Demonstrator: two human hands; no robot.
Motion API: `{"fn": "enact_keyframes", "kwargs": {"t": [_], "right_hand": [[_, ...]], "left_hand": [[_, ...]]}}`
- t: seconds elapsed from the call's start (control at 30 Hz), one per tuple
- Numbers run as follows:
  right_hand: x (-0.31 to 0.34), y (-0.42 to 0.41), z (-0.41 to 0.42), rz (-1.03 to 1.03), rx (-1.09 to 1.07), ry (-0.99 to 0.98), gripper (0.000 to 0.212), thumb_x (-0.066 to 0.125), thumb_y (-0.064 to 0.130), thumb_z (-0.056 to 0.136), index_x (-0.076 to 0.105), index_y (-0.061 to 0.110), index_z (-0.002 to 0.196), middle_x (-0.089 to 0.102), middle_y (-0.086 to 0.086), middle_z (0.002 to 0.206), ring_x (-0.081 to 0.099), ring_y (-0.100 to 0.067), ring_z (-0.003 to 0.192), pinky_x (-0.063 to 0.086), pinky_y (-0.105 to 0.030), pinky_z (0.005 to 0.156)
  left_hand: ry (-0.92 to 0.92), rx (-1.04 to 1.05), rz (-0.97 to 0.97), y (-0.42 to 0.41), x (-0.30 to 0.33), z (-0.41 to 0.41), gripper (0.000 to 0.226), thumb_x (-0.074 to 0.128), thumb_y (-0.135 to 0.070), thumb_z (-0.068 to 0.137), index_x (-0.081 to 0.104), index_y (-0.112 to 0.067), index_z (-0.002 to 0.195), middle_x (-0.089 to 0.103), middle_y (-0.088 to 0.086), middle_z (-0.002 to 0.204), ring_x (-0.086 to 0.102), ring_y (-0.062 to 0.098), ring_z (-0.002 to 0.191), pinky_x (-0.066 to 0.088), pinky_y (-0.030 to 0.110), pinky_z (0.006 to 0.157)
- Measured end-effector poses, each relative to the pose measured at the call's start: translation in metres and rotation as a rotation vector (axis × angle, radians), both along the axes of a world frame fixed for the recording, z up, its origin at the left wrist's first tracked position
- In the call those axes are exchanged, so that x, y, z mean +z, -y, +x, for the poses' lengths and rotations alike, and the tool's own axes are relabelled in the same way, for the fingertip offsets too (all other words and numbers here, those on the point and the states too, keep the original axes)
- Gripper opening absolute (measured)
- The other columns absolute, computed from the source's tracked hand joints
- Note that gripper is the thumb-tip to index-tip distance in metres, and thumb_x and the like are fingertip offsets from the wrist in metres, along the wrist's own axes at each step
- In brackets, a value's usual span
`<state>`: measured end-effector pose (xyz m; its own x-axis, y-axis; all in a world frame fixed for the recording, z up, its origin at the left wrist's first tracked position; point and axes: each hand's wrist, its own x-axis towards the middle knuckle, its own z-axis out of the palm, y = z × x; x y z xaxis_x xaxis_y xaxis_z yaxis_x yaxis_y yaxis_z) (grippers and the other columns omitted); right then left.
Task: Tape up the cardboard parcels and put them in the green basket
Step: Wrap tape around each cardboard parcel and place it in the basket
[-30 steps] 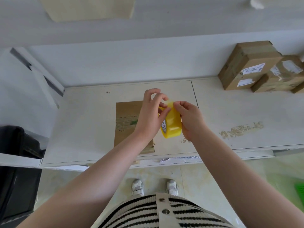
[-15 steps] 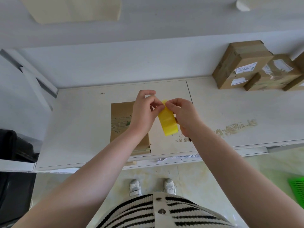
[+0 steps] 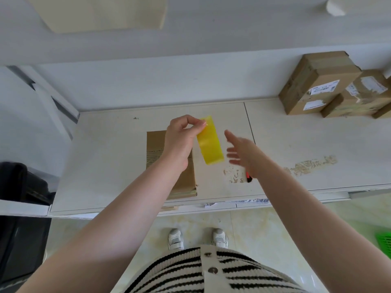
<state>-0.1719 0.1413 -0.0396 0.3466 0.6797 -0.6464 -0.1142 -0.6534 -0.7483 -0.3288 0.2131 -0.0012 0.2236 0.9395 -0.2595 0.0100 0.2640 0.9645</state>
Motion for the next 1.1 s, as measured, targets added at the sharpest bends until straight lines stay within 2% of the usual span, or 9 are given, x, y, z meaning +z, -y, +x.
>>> {"fn": "enact_keyframes", "kwargs": {"t": [0.1,0.17,0.47,0.53,0.6,0.73,0.83,1.0,1.1], "right_hand": [[-0.009,0.002,-0.014,-0.042,-0.062,-0.455,0.056,0.047,0.054,0.097,0.056,0.007,0.124,0.068,-0.024,0.11,0.071,-0.03,0.088,0.059,-0.033,0.068],[-0.012,-0.001,-0.018,0.03,-0.166,-0.593,0.044,0.047,0.045,0.1,0.057,0.008,0.122,0.072,-0.02,0.091,0.073,-0.025,0.072,0.055,-0.025,0.052],[-0.014,-0.001,-0.006,0.13,-0.298,-0.578,0.026,0.056,0.03,0.098,0.06,0.006,0.108,0.074,-0.02,0.081,0.074,-0.029,0.072,0.056,-0.025,0.051],[-0.016,0.002,-0.005,0.121,-0.35,-0.579,0.024,0.057,0.028,0.098,0.06,0.006,0.106,0.074,-0.019,0.078,0.074,-0.028,0.069,0.056,-0.026,0.051],[-0.02,0.005,-0.004,0.105,-0.397,-0.536,0.028,0.058,0.028,0.097,0.059,0.004,0.113,0.073,-0.018,0.078,0.073,-0.027,0.07,0.058,-0.028,0.053],[-0.037,0.008,0.002,-0.007,-0.508,-0.297,0.039,0.061,0.031,0.096,0.051,0.011,0.128,0.064,-0.018,0.097,0.067,-0.024,0.07,0.058,-0.027,0.05],[-0.048,0.007,-0.001,-0.087,-0.492,-0.102,0.04,0.058,0.033,0.097,0.052,0.014,0.132,0.061,-0.01,0.109,0.067,-0.023,0.066,0.059,-0.03,0.052],[-0.055,0.01,-0.017,-0.192,-0.296,0.212,0.043,0.047,0.032,0.102,0.043,0.024,0.144,0.056,-0.009,0.124,0.066,-0.023,0.063,0.056,-0.037,0.061],[-0.05,0.008,-0.025,-0.291,-0.188,0.36,0.051,0.046,0.026,0.1,0.034,0.02,0.149,0.039,-0.017,0.136,0.06,-0.032,0.077,0.054,-0.041,0.073]], "left_hand": [[0.168,-0.003,-0.099,0.001,-0.002,0.0,0.03,0.071,-0.003,0.085,0.061,-0.021,0.062,0.061,-0.005,0.083,0.057,0.017,0.088,0.04,0.032,0.084],[0.219,0.033,-0.121,-0.002,-0.005,-0.004,0.025,0.067,-0.001,0.086,0.057,-0.016,0.068,0.06,-0.007,0.079,0.055,0.015,0.081,0.039,0.032,0.076],[0.043,0.02,-0.102,-0.014,-0.018,-0.004,0.013,0.075,-0.019,0.087,0.062,-0.018,0.085,0.066,0.007,0.098,0.063,0.024,0.099,0.052,0.043,0.096],[0.06,0.01,-0.193,-0.023,-0.02,-0.004,0.046,0.081,-0.016,0.08,0.049,-0.026,0.111,0.058,0.009,0.114,0.065,0.026,0.102,0.055,0.041,0.094],[-0.137,0.001,-0.103,-0.033,-0.02,-0.012,0.075,0.083,-0.019,0.078,0.03,-0.031,0.129,0.05,0.006,0.119,0.064,0.016,0.094,0.052,0.029,0.084],[-0.414,0.072,0.201,-0.047,-0.03,-0.044,0.056,0.068,-0.024,0.092,0.034,-0.022,0.136,0.045,0.004,0.126,0.059,0.005,0.093,0.043,0.011,0.068],[-0.555,0.105,0.212,-0.041,-0.046,-0.069,0.051,0.065,-0.023,0.093,0.038,-0.015,0.136,0.038,0.006,0.132,0.051,0.019,0.114,0.043,0.024,0.094],[-0.756,0.018,0.024,-0.018,-0.078,-0.097,0.069,0.065,-0.038,0.093,0.032,-0.011,0.146,0.029,0.013,0.148,0.043,0.032,0.132,0.039,0.038,0.104],[-0.769,-0.083,-0.08,-0.015,-0.088,-0.104,0.084,0.064,-0.051,0.09,0.027,-0.008,0.152,0.034,0.012,0.152,0.044,0.032,0.134,0.041,0.043,0.106]]}}
